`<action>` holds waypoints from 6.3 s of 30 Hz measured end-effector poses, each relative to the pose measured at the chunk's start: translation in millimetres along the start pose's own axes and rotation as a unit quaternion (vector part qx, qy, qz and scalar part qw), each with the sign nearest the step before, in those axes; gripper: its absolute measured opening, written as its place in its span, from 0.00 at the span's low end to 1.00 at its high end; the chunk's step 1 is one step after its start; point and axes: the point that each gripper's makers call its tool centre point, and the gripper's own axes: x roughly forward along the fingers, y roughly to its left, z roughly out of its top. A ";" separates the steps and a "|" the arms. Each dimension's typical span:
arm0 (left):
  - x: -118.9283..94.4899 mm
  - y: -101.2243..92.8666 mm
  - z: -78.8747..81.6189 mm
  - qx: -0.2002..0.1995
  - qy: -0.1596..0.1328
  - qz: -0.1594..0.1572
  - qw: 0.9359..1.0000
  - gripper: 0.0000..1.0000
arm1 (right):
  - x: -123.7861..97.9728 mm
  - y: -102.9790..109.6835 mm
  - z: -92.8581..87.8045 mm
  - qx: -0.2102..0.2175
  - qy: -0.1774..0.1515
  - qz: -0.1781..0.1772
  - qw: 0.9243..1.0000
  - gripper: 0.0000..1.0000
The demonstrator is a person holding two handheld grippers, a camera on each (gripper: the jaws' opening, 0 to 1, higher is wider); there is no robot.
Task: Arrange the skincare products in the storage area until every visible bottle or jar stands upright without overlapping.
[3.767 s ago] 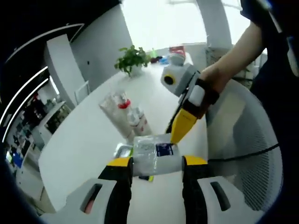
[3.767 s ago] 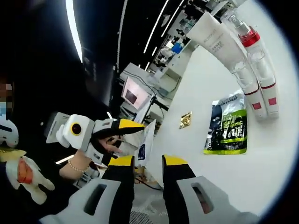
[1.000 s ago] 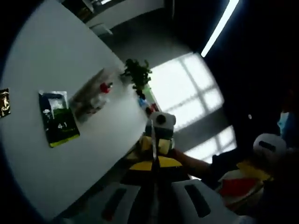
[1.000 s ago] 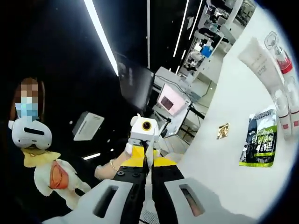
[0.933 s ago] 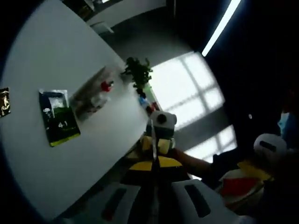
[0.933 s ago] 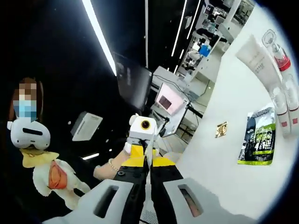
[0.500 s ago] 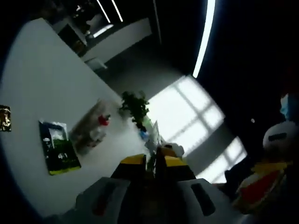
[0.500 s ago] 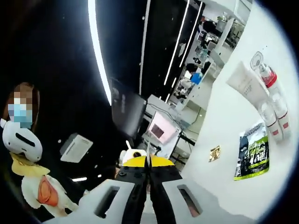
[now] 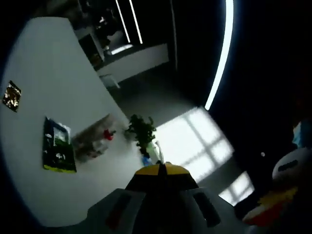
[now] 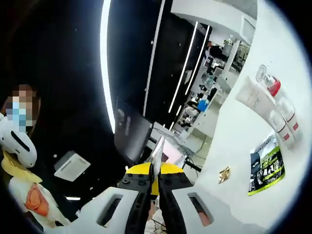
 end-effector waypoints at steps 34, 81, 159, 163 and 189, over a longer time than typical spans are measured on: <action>31.7 -80.0 2.7 0.136 0.129 -0.042 0.981 0.00 | -8.9 64.7 34.1 -0.103 0.281 0.127 0.946 0.06; -3.3 52.2 5.4 0.023 -0.029 0.135 0.990 0.01 | -24.8 -43.4 -34.8 -0.179 0.284 -0.016 0.942 0.70; -54.7 264.8 14.7 -0.015 0.017 0.316 0.948 0.01 | -6.9 -158.0 -110.9 -0.287 0.424 -0.084 0.855 0.62; -55.2 266.9 15.3 -0.009 0.023 0.317 0.948 0.01 | 10.9 -172.2 -116.6 -0.308 0.427 -0.088 0.845 0.61; -60.9 276.3 13.8 0.025 0.053 0.334 0.941 0.01 | 57.2 -233.1 -147.2 -0.379 0.477 -0.134 0.781 0.37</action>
